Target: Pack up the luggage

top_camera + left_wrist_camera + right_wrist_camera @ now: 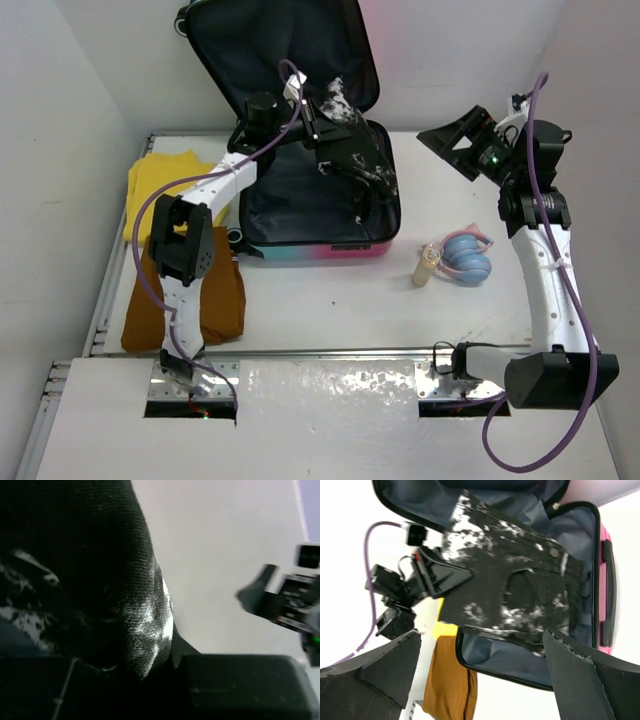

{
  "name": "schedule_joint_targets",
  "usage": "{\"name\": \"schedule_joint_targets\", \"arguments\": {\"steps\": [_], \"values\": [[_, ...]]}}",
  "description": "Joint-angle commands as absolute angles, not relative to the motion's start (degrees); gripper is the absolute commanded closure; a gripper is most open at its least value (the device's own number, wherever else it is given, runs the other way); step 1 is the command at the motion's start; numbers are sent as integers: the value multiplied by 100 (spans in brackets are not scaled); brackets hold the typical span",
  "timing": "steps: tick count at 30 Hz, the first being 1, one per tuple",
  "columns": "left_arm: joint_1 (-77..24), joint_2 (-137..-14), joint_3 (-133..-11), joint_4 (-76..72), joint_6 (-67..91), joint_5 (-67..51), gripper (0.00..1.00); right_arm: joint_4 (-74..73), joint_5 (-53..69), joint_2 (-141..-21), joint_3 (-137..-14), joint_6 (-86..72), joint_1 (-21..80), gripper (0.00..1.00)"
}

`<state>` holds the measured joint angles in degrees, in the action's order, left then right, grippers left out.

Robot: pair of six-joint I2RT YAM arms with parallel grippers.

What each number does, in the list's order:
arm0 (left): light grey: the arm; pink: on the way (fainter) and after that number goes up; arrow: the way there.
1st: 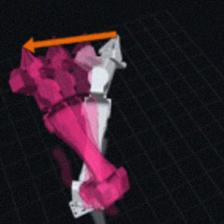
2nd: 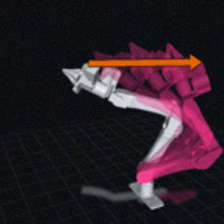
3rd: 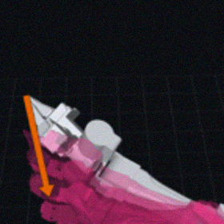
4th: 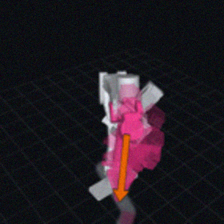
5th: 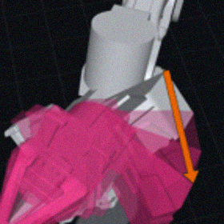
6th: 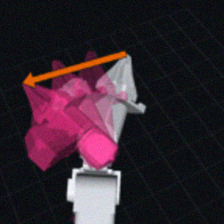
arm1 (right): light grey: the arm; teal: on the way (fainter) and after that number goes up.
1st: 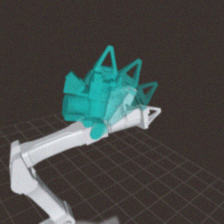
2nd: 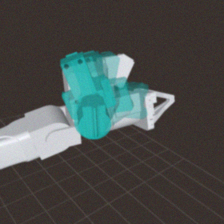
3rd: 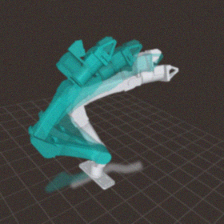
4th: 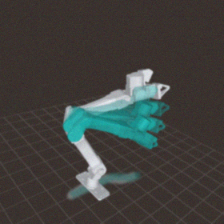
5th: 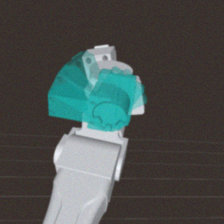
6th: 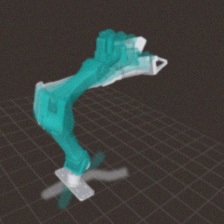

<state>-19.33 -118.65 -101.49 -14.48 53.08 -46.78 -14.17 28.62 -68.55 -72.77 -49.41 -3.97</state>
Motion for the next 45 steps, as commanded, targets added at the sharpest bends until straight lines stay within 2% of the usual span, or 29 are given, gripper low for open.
{"name": "schedule_joint_targets", "arguments": {"steps": [1, 6, 13, 20, 27, 36, 41, 45], "values": [[-1706, -11452, -10161, -2919, 5749, -5028, 100, -1318, 2900, -6803, -7181, -4816, -395, 1], [-1425, -11618, -9493, -1989, 5151, -4825, 100, -1433, 2900, -6768, -7233, -4711, -387, 1], [-1266, -12524, -9211, -2242, 5108, -5555, 100, -1389, 2909, -6733, -7207, -4737, -387, 1], [-923, -11997, -8947, -564, 3859, -4466, 100, -1301, 2944, -6715, -7181, -4781, -387, 1], [-1713, -11690, -9764, -88, 3796, -4149, 100, -1336, 2971, -6750, -7207, -4755, -395, 1], [-2311, -11777, -11160, -668, 4727, -4131, 100, -1494, 2918, -6820, -7277, -4658, -387, 1], [-2137, -11707, -10680, -2262, 5727, -4772, 100, -1564, 2856, -6873, -7339, -4641, -387, 1], [-1838, -11628, -9943, -2662, 5880, -4772, 100, -1565, 2848, -6891, -7330, -4632, -396, 1]]}}
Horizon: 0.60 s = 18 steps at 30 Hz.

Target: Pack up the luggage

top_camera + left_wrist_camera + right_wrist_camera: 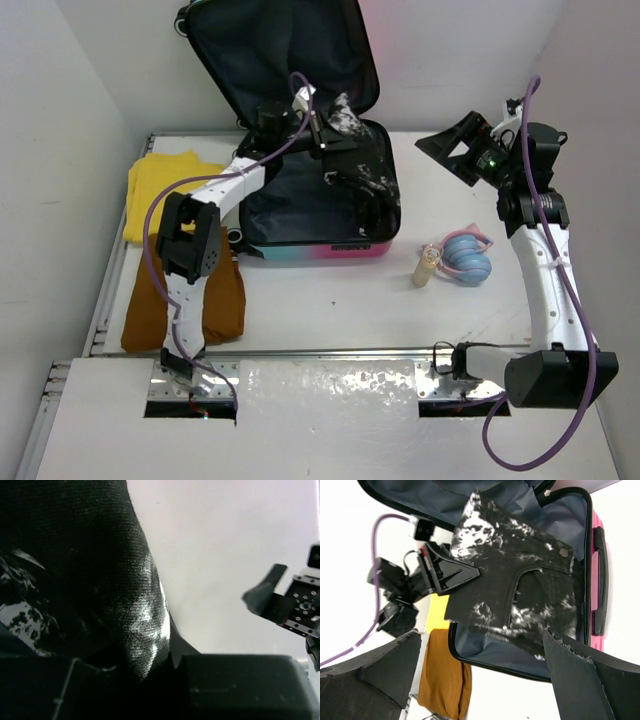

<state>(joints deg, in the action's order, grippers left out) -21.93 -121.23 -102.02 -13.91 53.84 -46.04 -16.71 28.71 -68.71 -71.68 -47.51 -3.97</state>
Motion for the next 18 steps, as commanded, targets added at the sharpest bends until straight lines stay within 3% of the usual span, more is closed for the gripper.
{"name": "schedule_joint_targets", "arguments": {"steps": [1, 10, 13, 14, 16, 18], "values": [[-1733, -11654, -9836, -2602, 5845, -4755, 100, -1556, 2848, -6891, -7321, -4641, -396, 1], [-1178, -12041, -8896, -863, 4309, -3974, 100, -1538, 2883, -6917, -7321, -4641, -396, 1], [-1020, -11918, -8824, -98, 3686, -3490, 94, -1512, 2892, -6943, -7330, -4649, -396, 1], [-976, -11866, -8807, -10, 3578, -3428, 90, -1512, 2900, -6952, -7330, -4649, -387, 1], [-862, -11673, -8815, 648, 3123, -2964, 68, -1459, 2909, -6970, -7278, -4667, -387, 1], [-809, -11672, -8920, 1281, 2647, -2655, 56, -1415, 2935, -6978, -7225, -4702, -378, 1]]}}
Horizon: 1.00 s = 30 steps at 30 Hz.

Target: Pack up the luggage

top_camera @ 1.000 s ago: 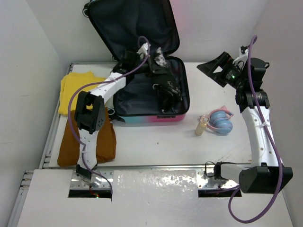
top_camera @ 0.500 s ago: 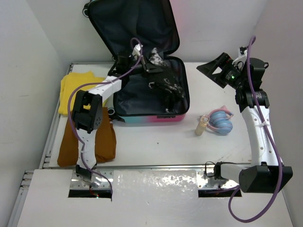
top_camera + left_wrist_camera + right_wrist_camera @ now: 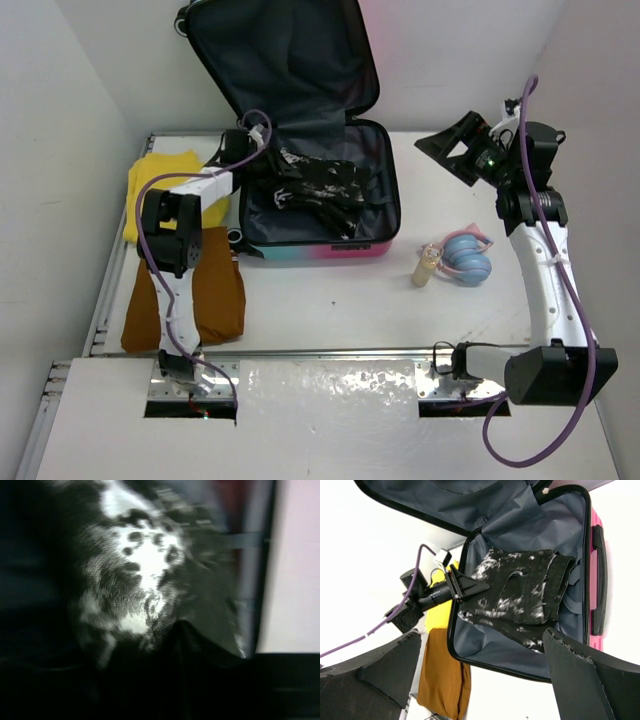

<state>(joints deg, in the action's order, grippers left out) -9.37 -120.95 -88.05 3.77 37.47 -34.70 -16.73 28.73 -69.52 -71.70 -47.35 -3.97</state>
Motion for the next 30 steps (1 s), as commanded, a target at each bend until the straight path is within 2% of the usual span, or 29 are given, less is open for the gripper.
{"name": "schedule_joint_targets", "arguments": {"steps": [1, 3, 4, 5, 9, 11, 13, 17, 18, 19, 20, 21, 22, 23, 26, 30], "values": [[-800, -11681, -9034, 1509, 2515, -2593, 53, -1398, 2953, -6996, -7216, -4693, -378, 1], [-809, -11585, -9018, 1968, 2269, -2234, 41, -1415, 2971, -7040, -7233, -4658, -352, 1], [-817, -11506, -8913, 2082, 2198, -2076, 28, -1424, 2962, -7057, -7268, -4597, -343, 1], [-809, -11279, -8860, 2344, 2154, -1604, 0, -1476, 2962, -7119, -7303, -4562, -317, 1], [-844, -10277, -8596, 3004, 1917, -161, 0, -1958, 2831, -7461, -7663, -4018, -2, 1], [-1018, -9600, -8596, 3312, 1846, 680, 0, -2538, 2394, -7689, -8084, -3404, 385, 1], [-1212, -9117, -8613, 3323, 1767, 948, 0, -3090, 2032, -8111, -8550, -2823, 956, 1], [-1941, -9429, -9051, 3577, 1688, 1512, 3, -3104, 1040, -8665, -8745, -2549, 1721, 3], [-1977, -9579, -9131, 3534, 1740, 1433, 7, -2911, 1037, -8892, -8710, -2488, 1827, 17], [-1986, -9832, -9141, 3446, 1819, 1058, 22, -2726, 1046, -9077, -8771, -2470, 1915, 29], [-1978, -9939, -9115, 3158, 1976, 785, 32, -2725, 994, -9297, -8885, -2444, 2090, 41], [-1995, -10071, -9158, 3112, 2038, 556, 41, -2890, 880, -9821, -9234, -2339, 2179, 59], [-2030, -10325, -9176, 3033, 2117, 240, 51, -3048, 687, -10096, -9446, -2268, 2275, 61], [-2048, -10432, -9158, 2963, 2249, 150, 52, -3180, 512, -10368, -9666, -2207, 2450, 62], [-2118, -10836, -9194, 3102, 2373, 132, 51, -3612, 133, -11257, -10203, -2293, 2671, 62], [-2153, -10977, -8711, 2673, 2443, 193, 47, -3121, 61, -11706, -9817, -2654, 2856, 64]]}}
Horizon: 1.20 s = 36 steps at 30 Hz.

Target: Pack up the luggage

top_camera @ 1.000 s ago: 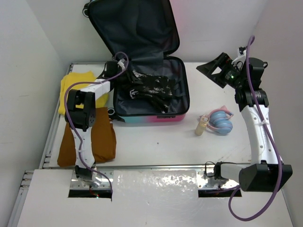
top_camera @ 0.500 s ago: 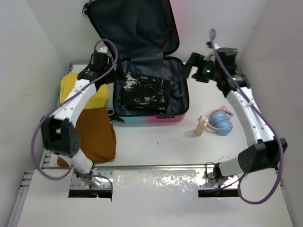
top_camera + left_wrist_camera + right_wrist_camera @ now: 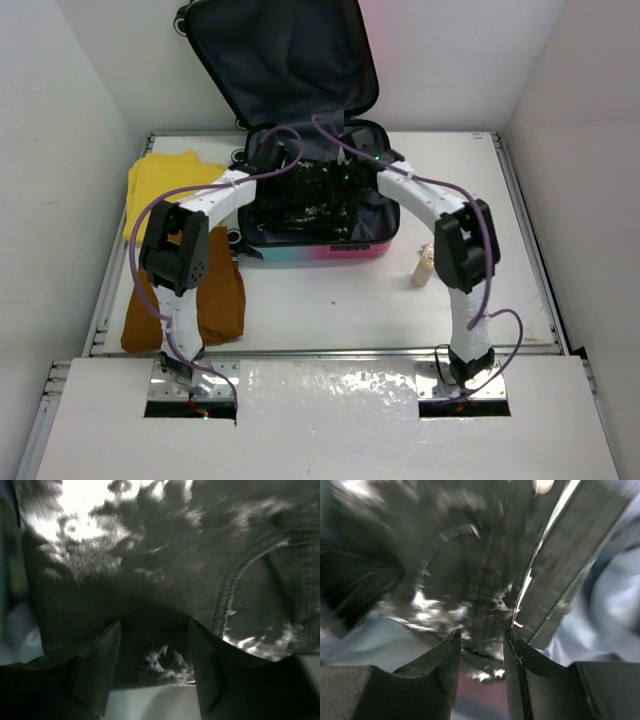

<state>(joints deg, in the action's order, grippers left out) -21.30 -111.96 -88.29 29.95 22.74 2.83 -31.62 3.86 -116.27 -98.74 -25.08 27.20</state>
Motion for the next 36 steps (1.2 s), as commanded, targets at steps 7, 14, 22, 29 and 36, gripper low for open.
{"name": "schedule_joint_targets", "arguments": {"steps": [7, 14, 22, 29, 36], "values": [[-2110, -11628, -8834, 2690, 2505, 114, 23, -3331, -80, -12981, -10476, -2768, 2892, 70], [-1794, -9760, -8815, 2847, 2812, 895, 6, -3655, -26, -12289, -11360, -2611, 2874, 63], [-958, -7956, -8561, 3945, 3015, 2353, 1, -3271, 517, -10628, -10351, -2478, 3259, 1], [-484, -5858, -7490, 4615, 3138, 3709, 0, -543, 615, -9423, -7359, -3759, 5017, 1], [-466, -4677, -7137, 4913, 2699, 3569, 0, 755, -131, -10088, -6689, -4876, 6345, 1]]}}
